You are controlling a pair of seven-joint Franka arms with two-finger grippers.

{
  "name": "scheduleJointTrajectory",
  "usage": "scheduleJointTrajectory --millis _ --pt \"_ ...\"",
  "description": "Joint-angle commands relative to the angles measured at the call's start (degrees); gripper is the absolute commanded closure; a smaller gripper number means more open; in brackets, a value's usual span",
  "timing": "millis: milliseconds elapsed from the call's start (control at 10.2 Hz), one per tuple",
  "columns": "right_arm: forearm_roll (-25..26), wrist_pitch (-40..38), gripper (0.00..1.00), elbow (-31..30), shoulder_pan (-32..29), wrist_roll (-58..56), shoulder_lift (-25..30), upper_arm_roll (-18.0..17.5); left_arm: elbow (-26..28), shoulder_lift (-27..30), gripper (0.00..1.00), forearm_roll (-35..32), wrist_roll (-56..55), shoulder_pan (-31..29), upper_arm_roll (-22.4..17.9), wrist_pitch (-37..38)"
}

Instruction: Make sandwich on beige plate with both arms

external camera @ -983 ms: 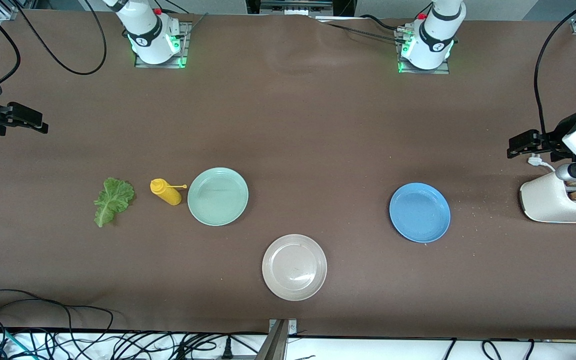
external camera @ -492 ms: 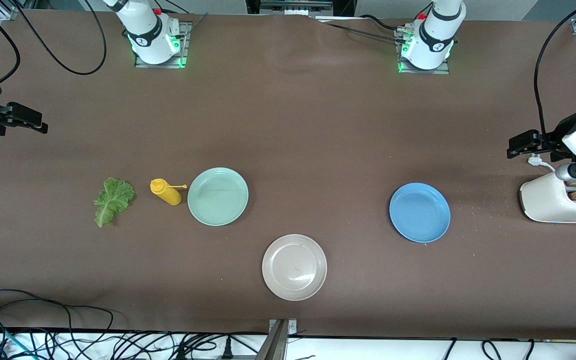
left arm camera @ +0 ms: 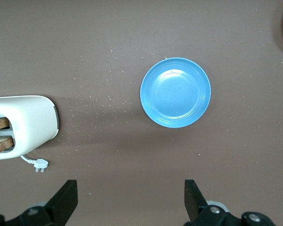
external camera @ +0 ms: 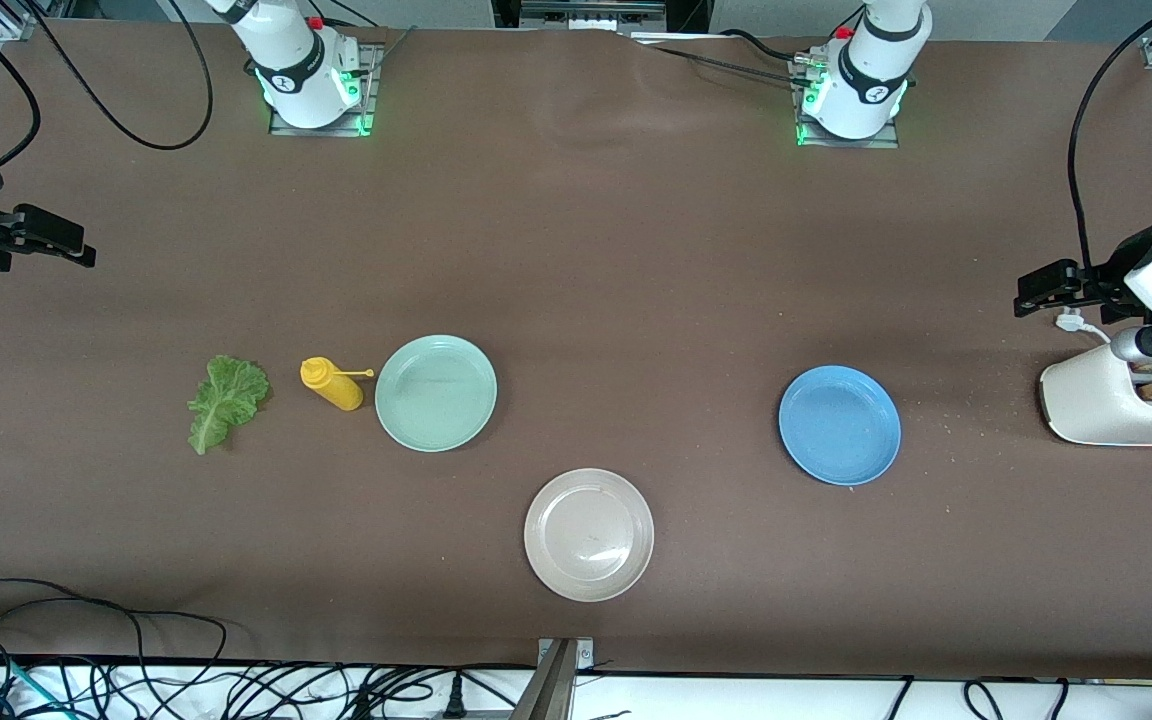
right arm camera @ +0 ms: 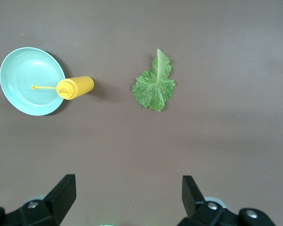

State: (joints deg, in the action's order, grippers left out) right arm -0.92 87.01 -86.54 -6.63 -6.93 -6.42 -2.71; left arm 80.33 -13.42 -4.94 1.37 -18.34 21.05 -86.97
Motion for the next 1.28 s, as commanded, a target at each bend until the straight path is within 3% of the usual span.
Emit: scheduleJointTrajectory --millis 0,1180 --pt "0.2 -1.2 0.0 1.3 -0.1 0.4 -0.2 0.0 -1.1 -0.5 0.0 1.3 0.2 -0.3 0.1 0.1" --pt "0.1 -1.2 0.0 1.3 -0.2 0.3 -0.3 0.1 -1.1 -0.5 0.0 1.3 -0.8 -0.2 0.3 0.2"
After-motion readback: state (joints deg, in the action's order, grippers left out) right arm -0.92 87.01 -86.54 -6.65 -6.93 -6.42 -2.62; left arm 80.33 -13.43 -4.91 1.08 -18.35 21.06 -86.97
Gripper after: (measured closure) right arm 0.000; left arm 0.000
